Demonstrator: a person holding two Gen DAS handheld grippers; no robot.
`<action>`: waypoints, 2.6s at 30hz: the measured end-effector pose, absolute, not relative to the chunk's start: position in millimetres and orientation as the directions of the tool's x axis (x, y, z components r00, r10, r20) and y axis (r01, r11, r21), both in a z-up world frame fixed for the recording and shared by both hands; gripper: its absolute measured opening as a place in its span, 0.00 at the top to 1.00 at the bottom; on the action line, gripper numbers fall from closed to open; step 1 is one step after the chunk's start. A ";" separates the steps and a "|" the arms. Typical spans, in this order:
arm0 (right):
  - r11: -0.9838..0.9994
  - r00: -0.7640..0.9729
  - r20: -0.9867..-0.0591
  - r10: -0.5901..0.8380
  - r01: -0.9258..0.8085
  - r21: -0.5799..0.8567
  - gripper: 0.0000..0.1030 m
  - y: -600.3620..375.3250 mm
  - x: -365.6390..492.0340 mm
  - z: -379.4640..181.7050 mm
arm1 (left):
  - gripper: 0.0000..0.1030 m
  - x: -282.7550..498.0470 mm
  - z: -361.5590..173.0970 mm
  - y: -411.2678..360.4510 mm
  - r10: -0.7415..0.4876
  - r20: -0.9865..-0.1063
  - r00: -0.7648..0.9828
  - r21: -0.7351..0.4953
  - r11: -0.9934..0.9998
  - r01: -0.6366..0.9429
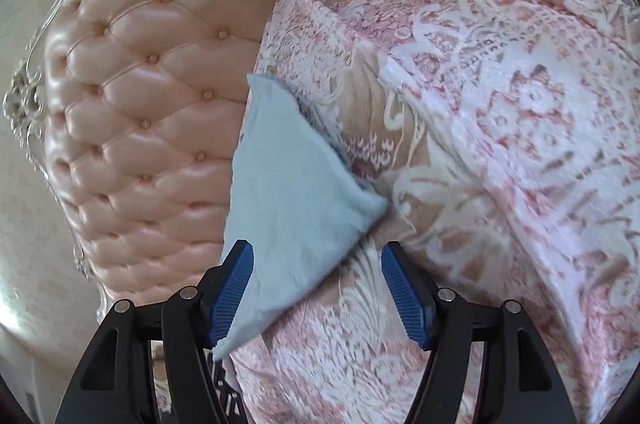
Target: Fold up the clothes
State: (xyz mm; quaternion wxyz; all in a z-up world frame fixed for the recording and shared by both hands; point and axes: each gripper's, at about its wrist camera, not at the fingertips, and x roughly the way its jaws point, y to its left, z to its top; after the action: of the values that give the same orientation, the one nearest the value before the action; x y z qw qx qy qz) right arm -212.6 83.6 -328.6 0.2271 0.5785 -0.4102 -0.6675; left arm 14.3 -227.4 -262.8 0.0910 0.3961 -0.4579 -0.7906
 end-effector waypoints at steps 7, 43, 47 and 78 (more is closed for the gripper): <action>-0.567 -0.247 -0.587 -0.771 -0.155 0.809 0.39 70.7 -224.5 -325.1 | 0.92 17.8 -269.3 -225.2 -0.505 -0.553 -0.663 0.789 -0.573 -0.222; -0.933 -0.291 -0.892 -0.346 0.208 0.294 0.92 60.9 -204.2 -294.5 | 0.42 43.6 -328.4 -397.8 0.517 -0.414 -0.750 -0.905 -0.322 0.277; -0.940 -0.286 -0.903 -0.319 0.218 0.263 0.91 52.1 -204.4 -294.4 | 0.48 27.6 -343.9 -392.1 0.554 -0.397 -0.732 -0.917 -0.269 0.293; -0.868 -0.215 -0.863 -0.457 0.322 0.379 0.22 80.9 -219.3 -253.4 | 0.68 -25.4 -346.1 -382.1 0.603 -0.471 -0.644 -0.882 -0.298 0.365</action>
State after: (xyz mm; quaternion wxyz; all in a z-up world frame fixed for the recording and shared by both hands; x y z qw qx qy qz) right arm -219.3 80.9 -253.4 0.2504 0.5742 -0.0590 -0.7772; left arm -25.4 -382.1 -346.1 -0.0862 0.4131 0.5860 -0.6917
